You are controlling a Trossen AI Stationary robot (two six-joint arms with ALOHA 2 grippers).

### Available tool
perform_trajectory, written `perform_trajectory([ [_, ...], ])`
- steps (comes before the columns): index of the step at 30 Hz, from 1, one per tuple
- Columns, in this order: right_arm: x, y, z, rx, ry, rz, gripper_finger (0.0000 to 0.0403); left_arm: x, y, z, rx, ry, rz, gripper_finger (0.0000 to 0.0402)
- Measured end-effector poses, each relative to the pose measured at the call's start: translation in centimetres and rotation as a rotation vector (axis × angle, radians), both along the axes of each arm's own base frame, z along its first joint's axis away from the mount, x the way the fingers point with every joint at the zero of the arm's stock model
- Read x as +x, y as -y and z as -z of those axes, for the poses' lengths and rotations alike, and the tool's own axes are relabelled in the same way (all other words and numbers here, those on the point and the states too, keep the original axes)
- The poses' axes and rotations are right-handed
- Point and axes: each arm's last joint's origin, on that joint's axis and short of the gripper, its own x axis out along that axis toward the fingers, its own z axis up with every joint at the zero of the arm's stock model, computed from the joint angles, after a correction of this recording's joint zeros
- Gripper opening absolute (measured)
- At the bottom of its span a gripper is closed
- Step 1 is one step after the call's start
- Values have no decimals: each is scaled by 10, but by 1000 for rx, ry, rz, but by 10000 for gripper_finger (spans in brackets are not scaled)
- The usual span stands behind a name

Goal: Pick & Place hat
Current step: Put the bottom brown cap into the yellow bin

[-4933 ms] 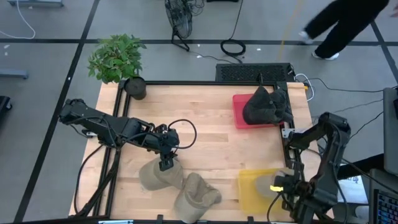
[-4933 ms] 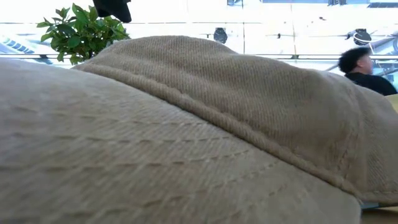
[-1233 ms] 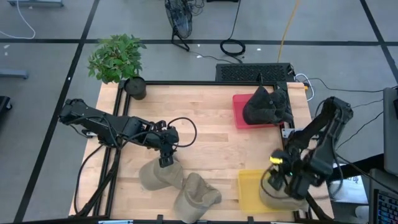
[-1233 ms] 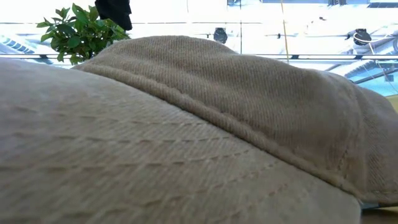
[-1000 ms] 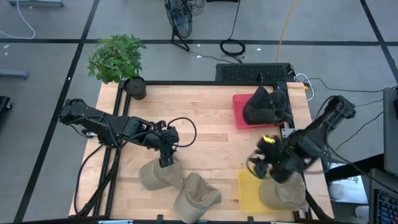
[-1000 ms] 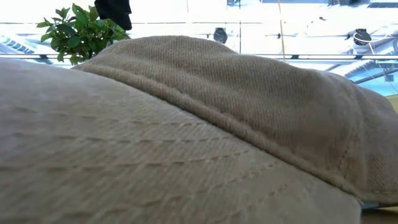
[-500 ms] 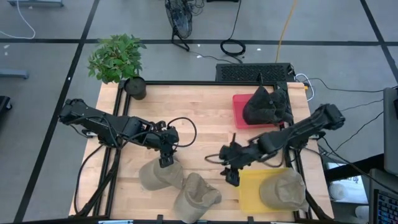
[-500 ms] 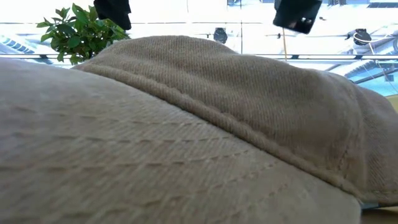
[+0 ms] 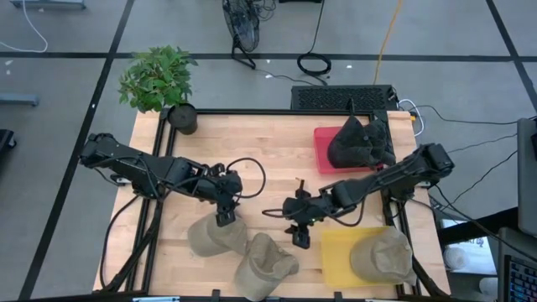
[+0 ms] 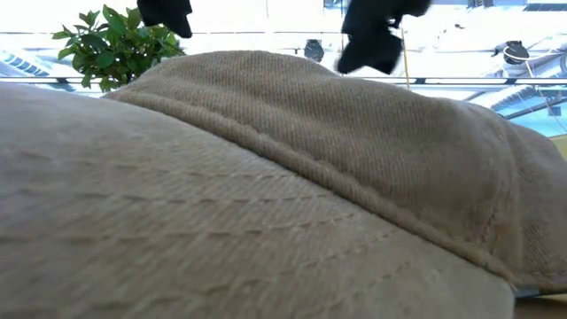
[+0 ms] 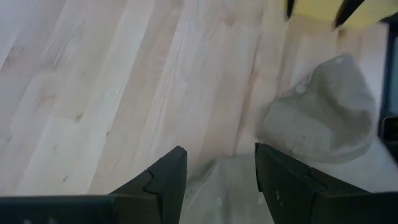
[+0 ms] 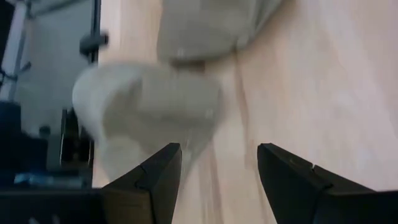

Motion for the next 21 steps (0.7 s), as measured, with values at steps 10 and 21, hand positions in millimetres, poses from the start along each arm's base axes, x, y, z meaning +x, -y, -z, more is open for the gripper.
perform_trajectory([
  [10,29,23,-26,86,334,105,196,5,3,-4,-71,55,7,188],
  [21,12,-7,-16,52,205,-61,196,6,15,-7,-120,92,98,188],
])
